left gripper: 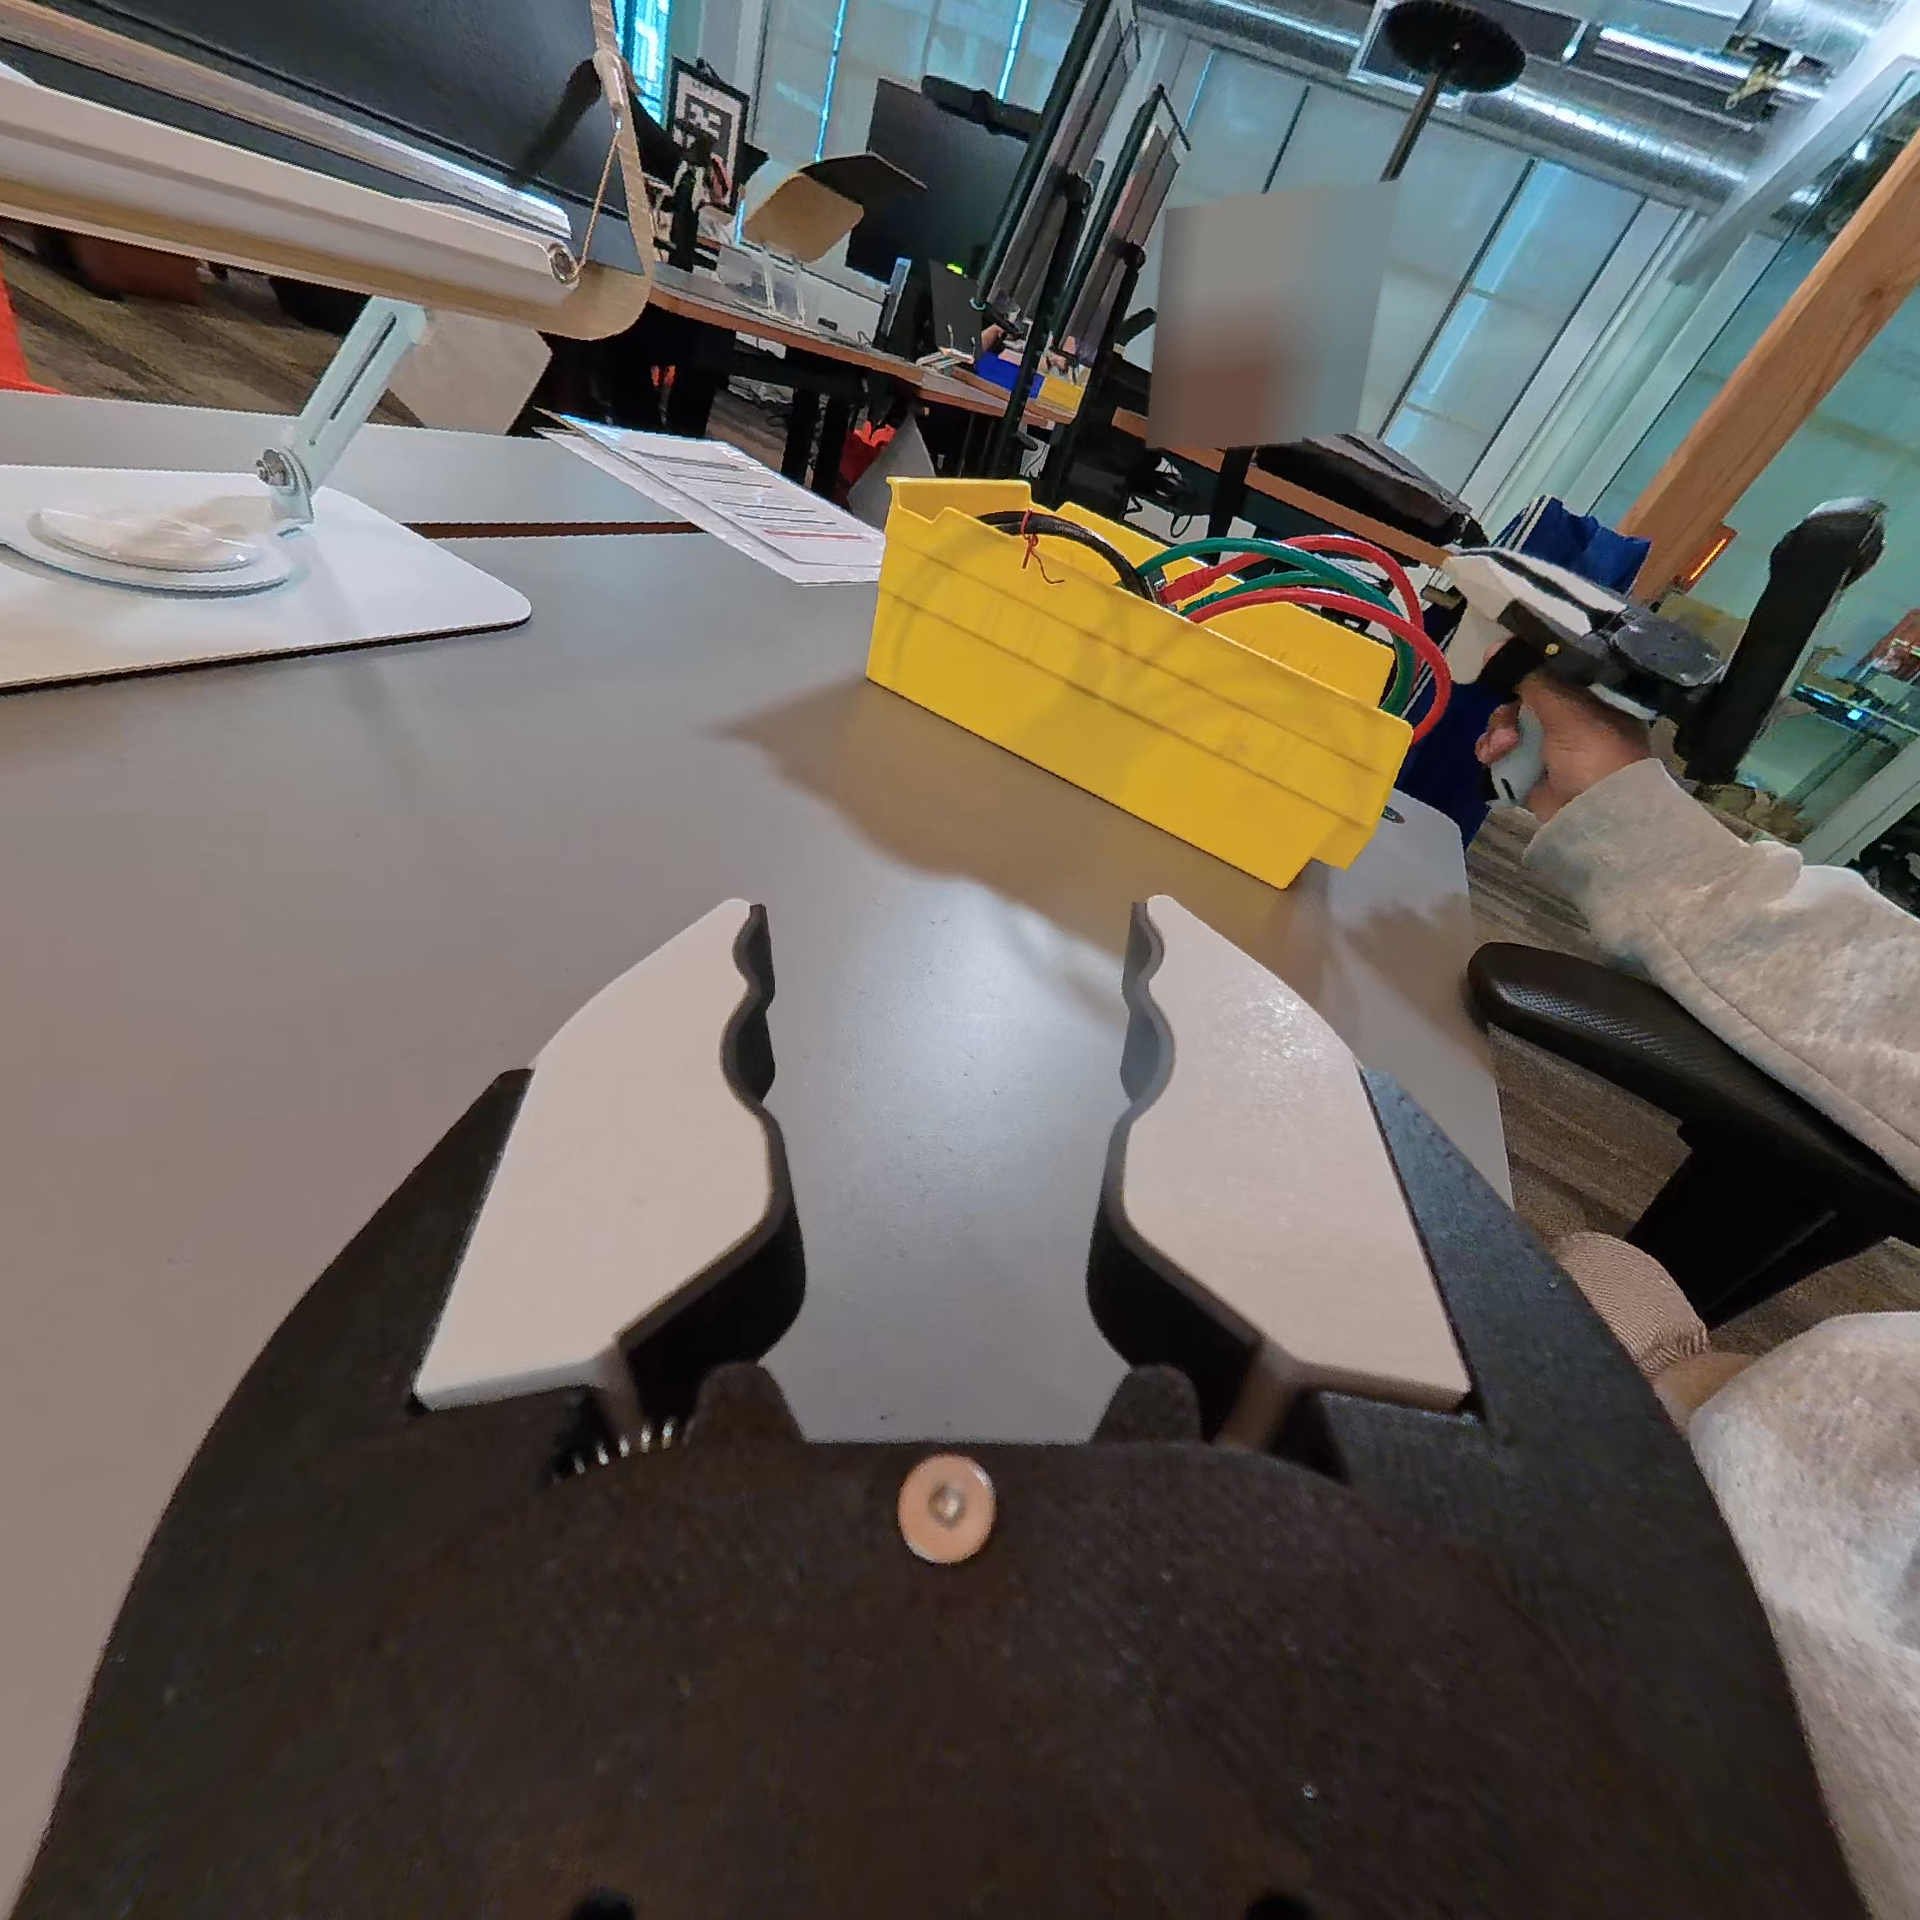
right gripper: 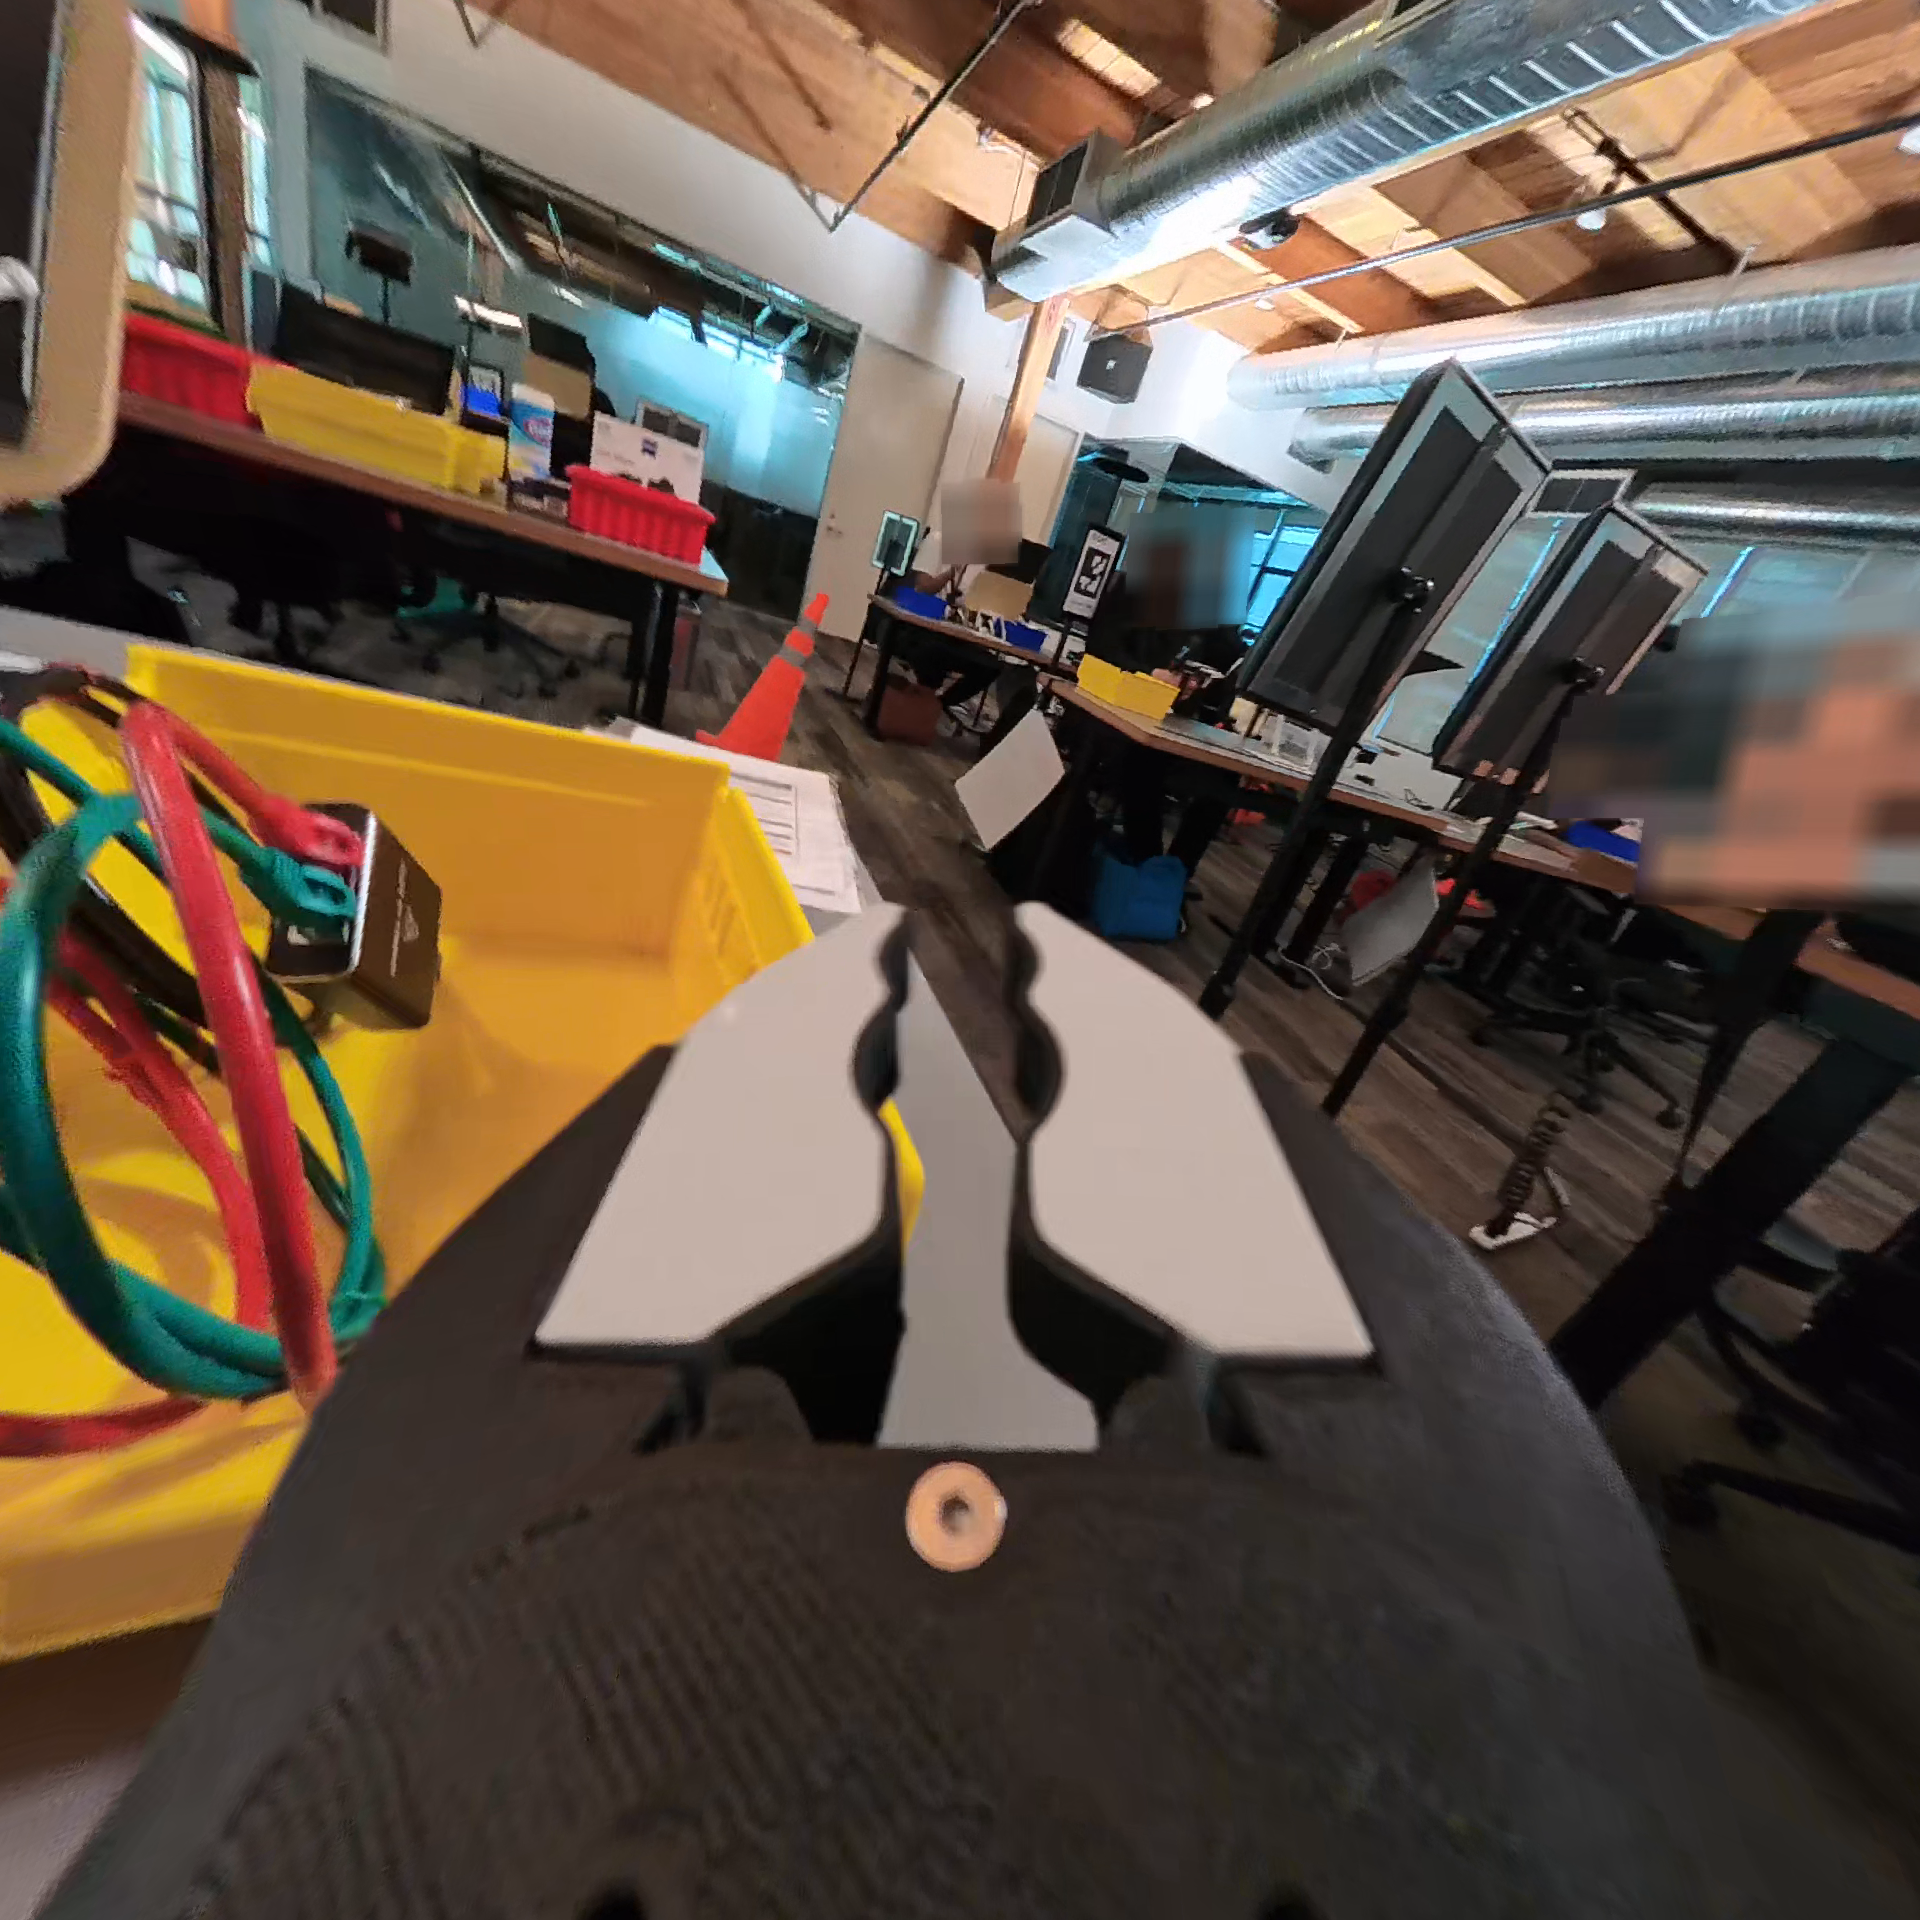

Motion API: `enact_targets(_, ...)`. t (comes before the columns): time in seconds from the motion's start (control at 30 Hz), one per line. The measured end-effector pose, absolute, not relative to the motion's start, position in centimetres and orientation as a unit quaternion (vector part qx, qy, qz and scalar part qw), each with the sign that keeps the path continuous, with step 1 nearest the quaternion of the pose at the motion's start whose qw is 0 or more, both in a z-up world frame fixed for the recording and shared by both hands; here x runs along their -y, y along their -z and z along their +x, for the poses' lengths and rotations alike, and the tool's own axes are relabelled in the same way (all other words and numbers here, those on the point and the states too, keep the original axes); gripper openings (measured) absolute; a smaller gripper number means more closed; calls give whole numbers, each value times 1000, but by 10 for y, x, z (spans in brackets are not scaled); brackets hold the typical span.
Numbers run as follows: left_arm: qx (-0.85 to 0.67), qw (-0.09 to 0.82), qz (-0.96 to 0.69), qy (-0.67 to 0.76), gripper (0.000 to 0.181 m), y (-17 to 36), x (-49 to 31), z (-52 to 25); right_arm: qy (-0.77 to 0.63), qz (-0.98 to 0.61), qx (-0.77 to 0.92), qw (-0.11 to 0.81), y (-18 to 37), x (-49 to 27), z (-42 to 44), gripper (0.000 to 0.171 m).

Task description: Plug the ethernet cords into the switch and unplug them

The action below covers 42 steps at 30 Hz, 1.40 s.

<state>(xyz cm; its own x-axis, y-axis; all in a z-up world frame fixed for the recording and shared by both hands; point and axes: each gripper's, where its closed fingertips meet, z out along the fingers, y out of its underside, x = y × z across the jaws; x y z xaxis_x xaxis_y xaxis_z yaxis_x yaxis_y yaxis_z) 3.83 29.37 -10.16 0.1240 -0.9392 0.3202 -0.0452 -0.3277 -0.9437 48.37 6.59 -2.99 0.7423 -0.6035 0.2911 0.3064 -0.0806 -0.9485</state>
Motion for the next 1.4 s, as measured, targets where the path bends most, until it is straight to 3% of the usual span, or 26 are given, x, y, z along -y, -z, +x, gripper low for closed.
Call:
enact_targets(0.03,-397,422,-619,529,65,102,-294,38,327,-652,-120,673,29,-66,484,26)
enact_targets(0.1,-397,422,-620,530,65,102,-294,38,318,-655,-119,675,28,-65,483,25)
enact_targets(0.17,-396,421,-620,531,65,102,-294,38,331,-662,-109,663,31,-63,482,3)
enact_targets(0.27,-394,421,-620,532,65,101,-294,38,335,-672,-110,652,37,-64,484,0)
enact_targets(0.3,-394,422,-620,532,65,101,-294,38,331,-668,-120,655,38,-64,486,5)
enact_targets(0.37,-395,421,-620,531,66,102,-294,38,309,-678,-132,654,42,-66,488,30)
enact_targets(0.43,-395,421,-620,531,66,102,-294,38,301,-676,-132,660,41,-62,488,0)
enact_targets(0.6,-393,419,-621,533,66,102,-295,38,262,-652,-165,692,36,-52,493,0)
enact_targets(0.7,-390,415,-622,537,66,102,-295,38,211,-674,-190,682,52,-58,499,35)
enact_targets(0.77,-390,414,-623,538,66,102,-295,38,189,-695,-201,664,67,-65,502,50)
enact_targets(1.1,-384,407,-623,547,66,102,-295,38,46,-726,-281,626,102,-93,518,94)
enact_targets(1.33,-383,400,-624,552,66,102,-292,40,25,-780,-280,559,132,-107,530,96)
enact_targets(1.4,-382,400,-624,552,66,102,-292,39,11,-786,-274,554,136,-113,525,89)
